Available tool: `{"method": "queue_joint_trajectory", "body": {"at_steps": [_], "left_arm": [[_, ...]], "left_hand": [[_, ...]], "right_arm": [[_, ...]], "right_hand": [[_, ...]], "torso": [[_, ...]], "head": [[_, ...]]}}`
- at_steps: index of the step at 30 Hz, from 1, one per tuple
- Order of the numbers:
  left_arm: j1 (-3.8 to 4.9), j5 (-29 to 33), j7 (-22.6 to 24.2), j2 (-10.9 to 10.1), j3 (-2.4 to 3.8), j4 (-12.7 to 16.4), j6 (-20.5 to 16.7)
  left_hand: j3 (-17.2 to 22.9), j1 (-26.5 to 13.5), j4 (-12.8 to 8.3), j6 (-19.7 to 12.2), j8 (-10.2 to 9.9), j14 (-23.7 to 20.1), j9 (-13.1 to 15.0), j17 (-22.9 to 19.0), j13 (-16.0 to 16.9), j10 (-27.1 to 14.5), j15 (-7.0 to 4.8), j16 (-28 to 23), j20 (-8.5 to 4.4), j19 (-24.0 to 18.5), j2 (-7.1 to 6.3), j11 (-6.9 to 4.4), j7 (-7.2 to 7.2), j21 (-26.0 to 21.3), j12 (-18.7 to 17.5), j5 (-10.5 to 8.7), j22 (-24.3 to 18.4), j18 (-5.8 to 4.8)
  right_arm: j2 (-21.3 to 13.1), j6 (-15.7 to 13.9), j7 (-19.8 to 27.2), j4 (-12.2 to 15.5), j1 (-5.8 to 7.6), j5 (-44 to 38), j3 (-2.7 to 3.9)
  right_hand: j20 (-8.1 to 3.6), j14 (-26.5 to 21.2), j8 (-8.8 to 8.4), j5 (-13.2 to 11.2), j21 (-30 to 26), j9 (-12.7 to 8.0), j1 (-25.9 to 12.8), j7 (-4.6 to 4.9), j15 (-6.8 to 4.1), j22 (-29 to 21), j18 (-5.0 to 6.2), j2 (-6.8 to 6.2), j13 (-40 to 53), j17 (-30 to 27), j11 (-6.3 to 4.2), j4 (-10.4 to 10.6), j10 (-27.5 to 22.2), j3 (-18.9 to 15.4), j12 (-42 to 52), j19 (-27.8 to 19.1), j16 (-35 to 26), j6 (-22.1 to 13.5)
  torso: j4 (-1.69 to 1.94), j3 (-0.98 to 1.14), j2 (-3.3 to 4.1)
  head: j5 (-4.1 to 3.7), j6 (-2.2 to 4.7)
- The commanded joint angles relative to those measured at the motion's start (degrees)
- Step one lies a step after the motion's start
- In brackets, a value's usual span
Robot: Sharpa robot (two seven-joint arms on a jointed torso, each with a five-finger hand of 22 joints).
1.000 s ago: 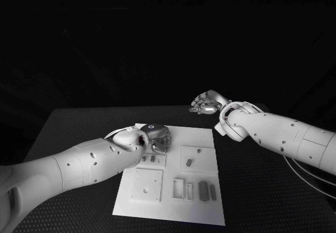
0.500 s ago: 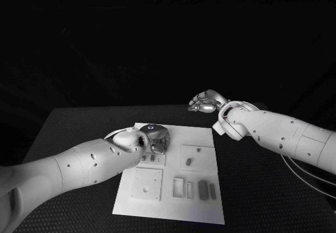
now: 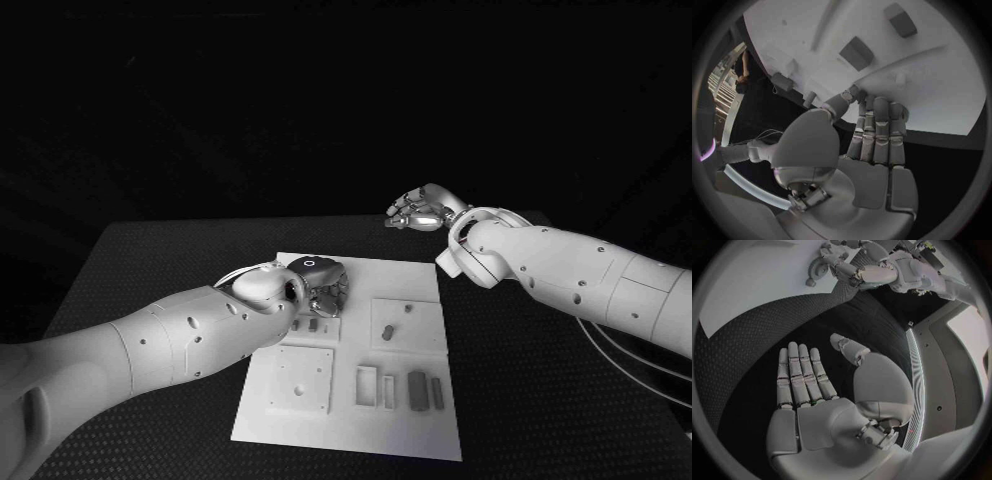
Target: Assemble the parts on the task board
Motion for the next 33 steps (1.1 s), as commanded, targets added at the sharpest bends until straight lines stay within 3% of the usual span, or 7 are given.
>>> {"method": "queue_joint_trajectory", "body": {"at_steps": [1, 17, 33], "left_arm": [[-0.54, 0.47, 0.57, 0.33, -0.19, -0.23, 0.91], [-0.87, 1.21, 1.04, 0.71, -0.18, -0.41, 1.95], [-1.09, 1.16, 1.01, 0.7, -0.18, -0.52, 3.64]], "left_hand": [[0.25, -0.15, 0.19, 0.4, 0.13, 0.37, -0.13, -0.05, -0.23, 0.2, 0.04, 0.27, -1.34, 0.17, 0.47, -0.11, -0.07, 0.21, -0.46, 0.14, 1.13, -0.2], [0.13, -0.53, 0.25, 0.01, -0.27, 0.93, -0.63, -0.14, -0.48, 0.36, 0.06, 0.87, -1.51, 0.44, 0.58, -0.05, 0.15, 0.36, -1.36, 0.1, 1.09, -0.21], [2.26, 0.72, -0.52, 4.67, 1.76, 3.07, -0.57, -0.68, -0.08, 5.28, -1.53, 2.03, -2.54, 1.13, 3.54, -1.69, -1.52, 0.84, -1.38, -0.11, 1.06, -0.6]], "right_arm": [[-0.01, 0.81, 0.73, 0.19, -0.02, 0.25, 0.02], [0.14, 0.88, 0.61, 0.13, -0.02, 0.25, 0.02], [0.13, 1.0, 0.49, 0.13, -0.02, 0.25, 0.02]], "right_hand": [[0.14, 0.44, -0.31, 0.28, -0.29, -0.12, 0.19, 0.14, 0.07, -0.06, -0.62, -0.06, -0.13, -0.1, 0.0, -0.1, 0.35, -0.35, -0.36, 0.0, -0.3, -0.22], [0.19, 0.59, -0.31, 0.49, -0.65, -0.34, 0.33, 0.29, 0.15, -0.1, -0.57, -0.11, -0.55, -0.39, 0.12, -0.1, 0.63, -0.58, -0.74, 0.11, -0.5, -0.27], [0.26, 0.69, -0.3, 1.04, -1.0, -0.58, 0.31, 0.43, 0.25, -0.08, -0.56, -0.23, -0.98, -0.67, 0.24, 0.04, 0.86, -0.86, -1.12, 0.19, -0.71, -0.32]], "torso": [[-0.07, 0.0, 0.07], [-0.01, 0.07, -0.02], [0.02, 0.08, -0.04]], "head": [[-0.11, -0.12], [-0.38, -0.48], [-0.49, -0.61]]}}
